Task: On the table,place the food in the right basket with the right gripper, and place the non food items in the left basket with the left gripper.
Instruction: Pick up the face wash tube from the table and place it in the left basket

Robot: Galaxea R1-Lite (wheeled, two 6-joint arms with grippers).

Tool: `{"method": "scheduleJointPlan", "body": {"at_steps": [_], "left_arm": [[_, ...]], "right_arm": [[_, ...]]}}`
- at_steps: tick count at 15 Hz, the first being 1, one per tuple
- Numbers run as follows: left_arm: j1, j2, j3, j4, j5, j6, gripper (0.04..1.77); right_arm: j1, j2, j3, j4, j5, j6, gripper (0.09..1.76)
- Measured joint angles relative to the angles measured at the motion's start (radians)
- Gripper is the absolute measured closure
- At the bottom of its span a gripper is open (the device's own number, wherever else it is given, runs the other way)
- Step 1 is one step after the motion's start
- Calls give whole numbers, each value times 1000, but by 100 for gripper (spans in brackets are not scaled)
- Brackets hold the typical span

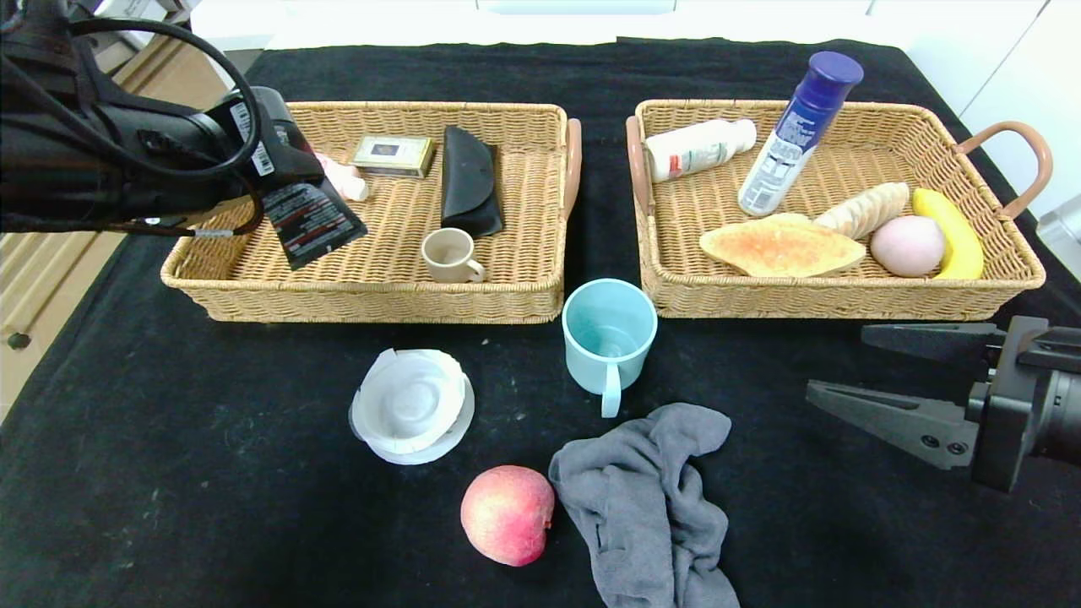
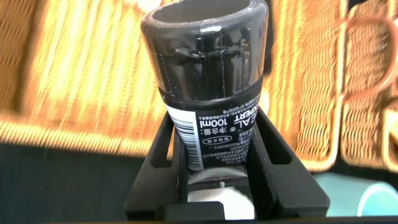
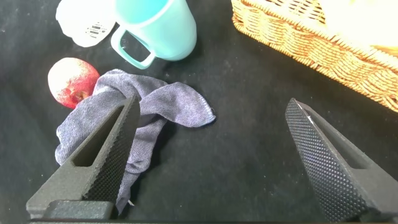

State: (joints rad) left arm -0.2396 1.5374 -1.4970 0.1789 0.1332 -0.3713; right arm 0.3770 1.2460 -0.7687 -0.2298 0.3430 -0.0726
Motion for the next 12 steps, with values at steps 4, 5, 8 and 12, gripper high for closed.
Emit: {"method": "scheduleJointPlan", "body": {"at_steps": [4, 5, 8, 12], "left_arm": [[3, 108, -133, -27, -4, 40, 121], [6, 136, -166, -28, -5, 45, 121], [10, 216, -250, -28, -6, 54, 121], [6, 298, -318, -36, -7, 54, 122]], "right_arm": [[-1, -4, 0, 0, 0, 0, 14], [-1, -7, -1, 0, 0, 0, 14], [1, -15, 0, 0, 0, 0, 14], [0, -16, 0, 0, 0, 0, 14]]}}
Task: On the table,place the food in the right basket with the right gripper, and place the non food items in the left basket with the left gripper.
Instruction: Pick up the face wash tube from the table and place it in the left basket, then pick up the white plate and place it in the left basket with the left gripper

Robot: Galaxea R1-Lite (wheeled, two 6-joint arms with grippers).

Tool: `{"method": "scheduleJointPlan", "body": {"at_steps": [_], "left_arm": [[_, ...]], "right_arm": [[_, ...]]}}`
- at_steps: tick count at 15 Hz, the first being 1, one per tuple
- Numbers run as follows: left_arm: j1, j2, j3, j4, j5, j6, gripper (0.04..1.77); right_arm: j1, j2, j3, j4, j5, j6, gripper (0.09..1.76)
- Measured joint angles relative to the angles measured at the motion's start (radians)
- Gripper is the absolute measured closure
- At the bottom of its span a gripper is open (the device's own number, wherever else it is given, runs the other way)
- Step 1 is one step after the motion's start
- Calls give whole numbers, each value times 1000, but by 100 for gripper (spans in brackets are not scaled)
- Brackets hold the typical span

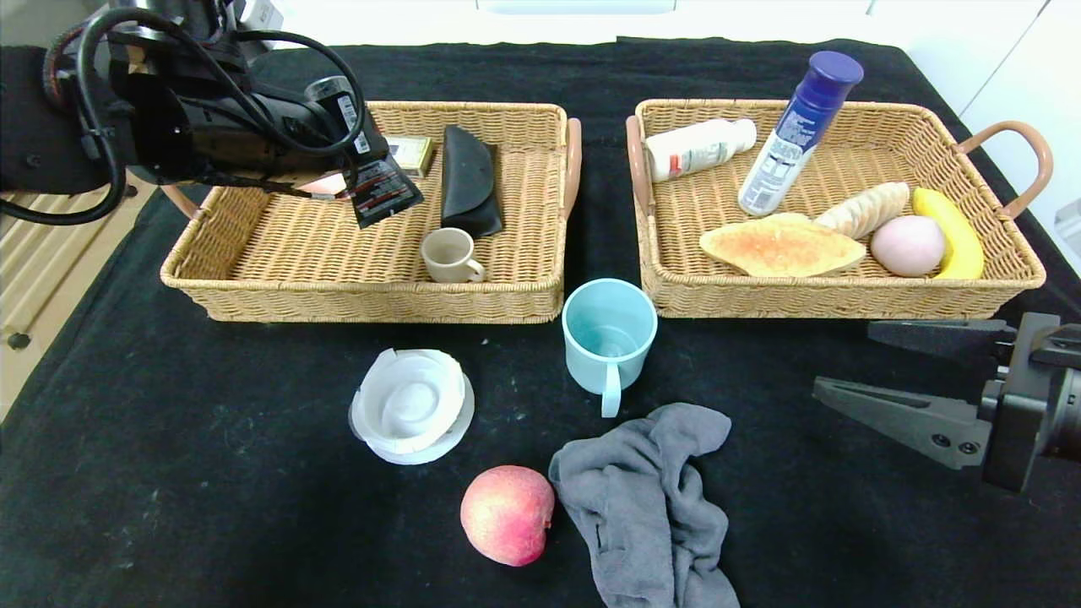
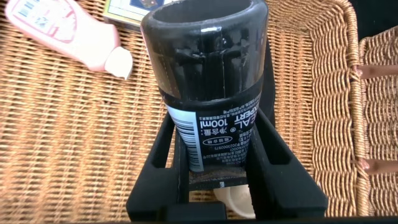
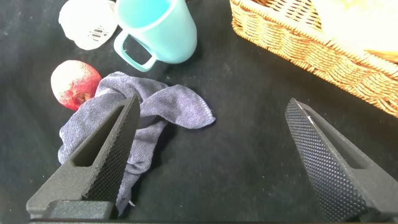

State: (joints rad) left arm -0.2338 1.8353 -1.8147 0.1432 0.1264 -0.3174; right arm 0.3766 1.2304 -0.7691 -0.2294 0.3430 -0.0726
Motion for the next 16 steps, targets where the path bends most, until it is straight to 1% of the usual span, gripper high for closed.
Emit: {"method": "scheduleJointPlan", "body": {"at_steps": [3, 6, 9, 13, 16], "left_arm": [[-1, 21, -5, -27, -9, -2, 122], [-4, 26, 1, -28, -5, -8, 90], [-4, 23, 15, -29, -3, -10, 64], [-8, 11, 42, -24, -1, -9, 42], [-28, -30, 117, -15, 0, -1, 32]], "right_arm": [[0, -1, 0, 0, 0, 0, 14], [0, -1, 0, 1, 0, 0, 14], [0, -1, 1, 0, 0, 0, 14], [1, 0, 1, 1, 0, 0, 14], [3, 0, 2, 1, 0, 0, 14]]}}
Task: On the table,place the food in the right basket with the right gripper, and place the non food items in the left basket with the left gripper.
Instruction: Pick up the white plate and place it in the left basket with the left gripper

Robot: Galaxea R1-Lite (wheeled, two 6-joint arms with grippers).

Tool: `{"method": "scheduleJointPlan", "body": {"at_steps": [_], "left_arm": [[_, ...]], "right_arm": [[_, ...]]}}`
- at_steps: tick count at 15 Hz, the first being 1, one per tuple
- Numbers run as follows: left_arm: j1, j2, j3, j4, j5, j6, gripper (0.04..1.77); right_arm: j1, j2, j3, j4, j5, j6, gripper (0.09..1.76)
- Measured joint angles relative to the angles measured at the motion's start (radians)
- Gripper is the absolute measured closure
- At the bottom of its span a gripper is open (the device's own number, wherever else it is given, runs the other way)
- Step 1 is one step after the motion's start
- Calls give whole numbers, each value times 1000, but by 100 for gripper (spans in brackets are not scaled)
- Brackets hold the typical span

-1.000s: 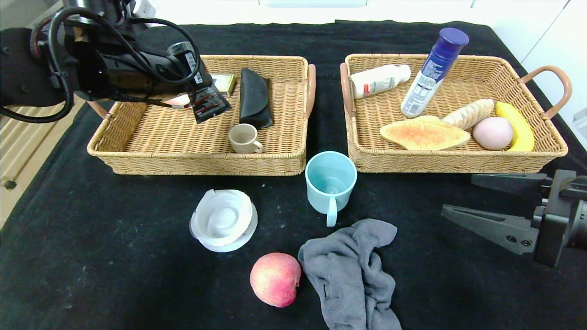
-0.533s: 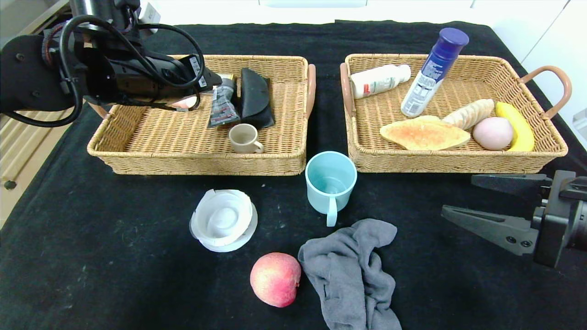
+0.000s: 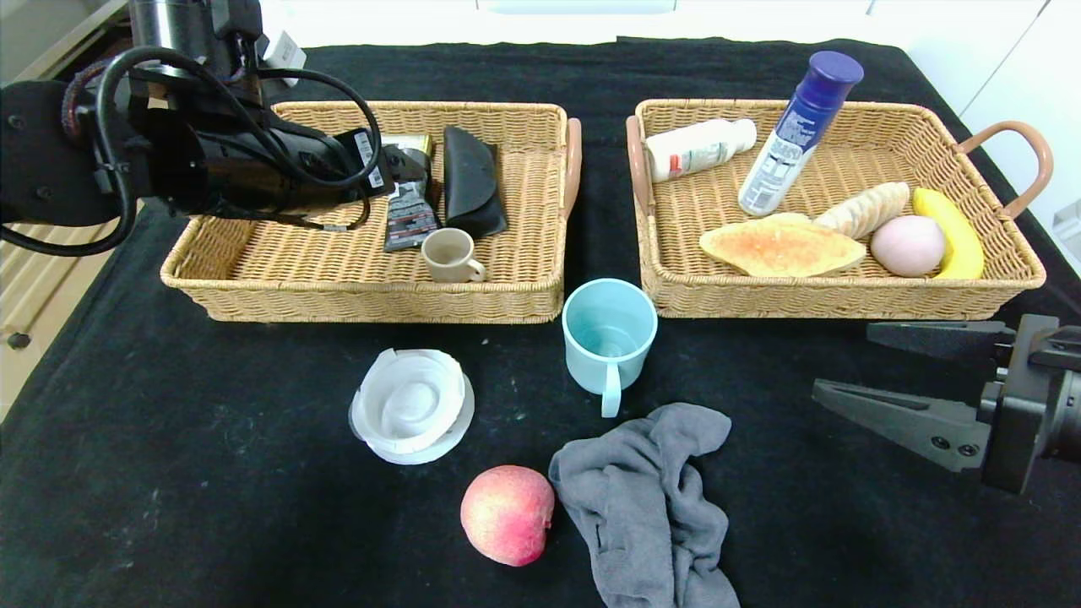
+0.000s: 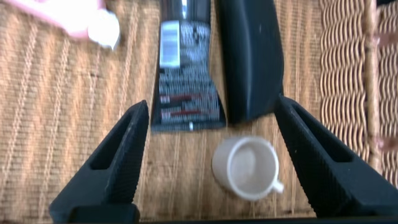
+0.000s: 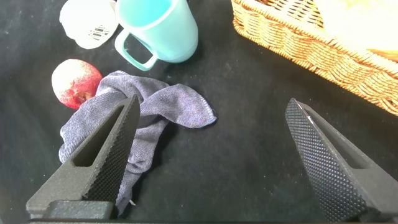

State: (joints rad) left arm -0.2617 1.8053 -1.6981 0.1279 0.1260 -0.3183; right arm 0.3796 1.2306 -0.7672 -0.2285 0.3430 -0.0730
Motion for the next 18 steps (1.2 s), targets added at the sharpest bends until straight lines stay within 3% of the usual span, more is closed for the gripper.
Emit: {"method": "scheduleJointPlan", "body": {"at_steps": [7, 13, 18], "left_arm": [[-81, -176, 277, 80, 31, 33, 19], [-106, -287, 468, 172, 40, 108, 14], [-132, -284, 547, 179, 56, 116, 12]], "right_arm": [[5, 0, 3, 0, 0, 0, 14], [6, 1, 3, 0, 0, -3, 14], [7, 4, 5, 0, 0, -3, 14]]}}
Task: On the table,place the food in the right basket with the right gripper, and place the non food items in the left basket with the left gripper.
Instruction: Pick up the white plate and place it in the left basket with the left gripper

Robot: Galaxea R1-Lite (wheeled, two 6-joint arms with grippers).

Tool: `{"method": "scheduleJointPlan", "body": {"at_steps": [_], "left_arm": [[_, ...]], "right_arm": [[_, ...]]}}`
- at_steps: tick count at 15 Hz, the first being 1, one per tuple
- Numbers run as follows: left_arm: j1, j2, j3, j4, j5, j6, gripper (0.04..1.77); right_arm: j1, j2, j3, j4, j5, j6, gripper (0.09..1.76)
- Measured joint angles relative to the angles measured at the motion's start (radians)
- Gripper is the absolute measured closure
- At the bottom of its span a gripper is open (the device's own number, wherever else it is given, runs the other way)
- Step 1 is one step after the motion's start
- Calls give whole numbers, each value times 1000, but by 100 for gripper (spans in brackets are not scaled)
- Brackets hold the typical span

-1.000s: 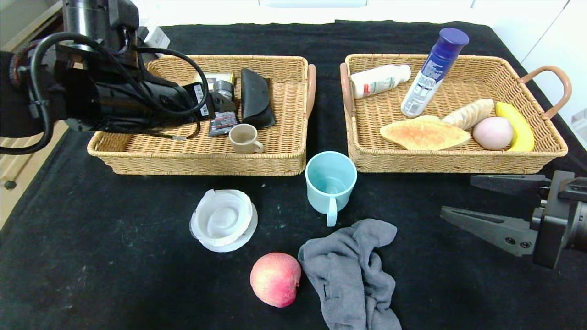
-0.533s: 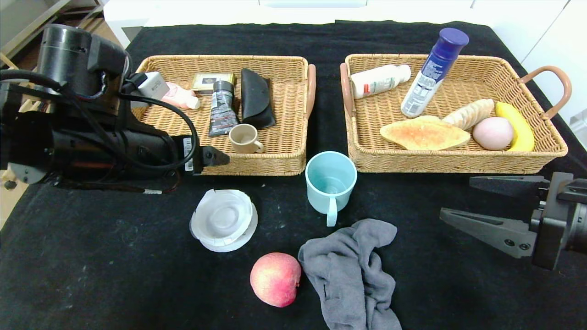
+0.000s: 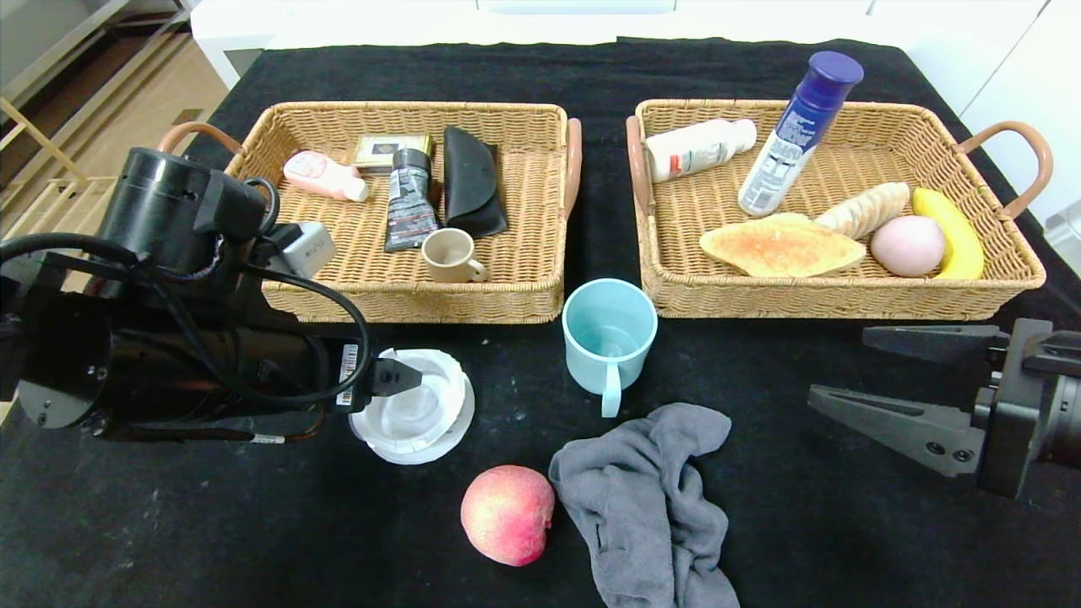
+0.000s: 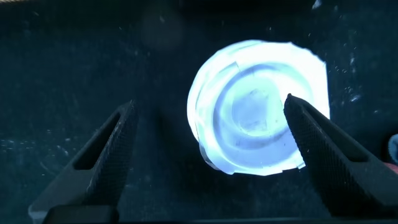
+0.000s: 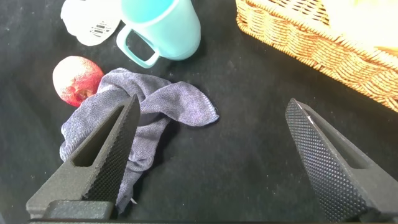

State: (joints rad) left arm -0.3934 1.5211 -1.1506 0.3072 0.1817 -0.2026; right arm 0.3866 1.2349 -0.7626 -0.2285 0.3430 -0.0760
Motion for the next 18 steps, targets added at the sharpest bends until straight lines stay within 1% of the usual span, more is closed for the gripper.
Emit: {"method": "scheduleJointPlan", "body": {"at_steps": [4, 7, 11, 15, 18], "left_arm": [[1, 27, 10, -2, 4, -4, 11], [9, 33, 13, -3, 25, -9, 11], [23, 35, 20, -5, 24, -11, 10], [25, 37, 28, -6, 13, -11, 70], [26, 41, 33, 0, 13, -10, 101]], "right_arm": [[0, 3, 0, 0, 0, 0, 14], [0, 8, 0, 0, 0, -1, 14], [1, 14, 6, -1, -1, -9, 14], [1, -41, 6, -2, -2, -10, 14], [1, -6, 6, -1, -2, -11, 14]]}}
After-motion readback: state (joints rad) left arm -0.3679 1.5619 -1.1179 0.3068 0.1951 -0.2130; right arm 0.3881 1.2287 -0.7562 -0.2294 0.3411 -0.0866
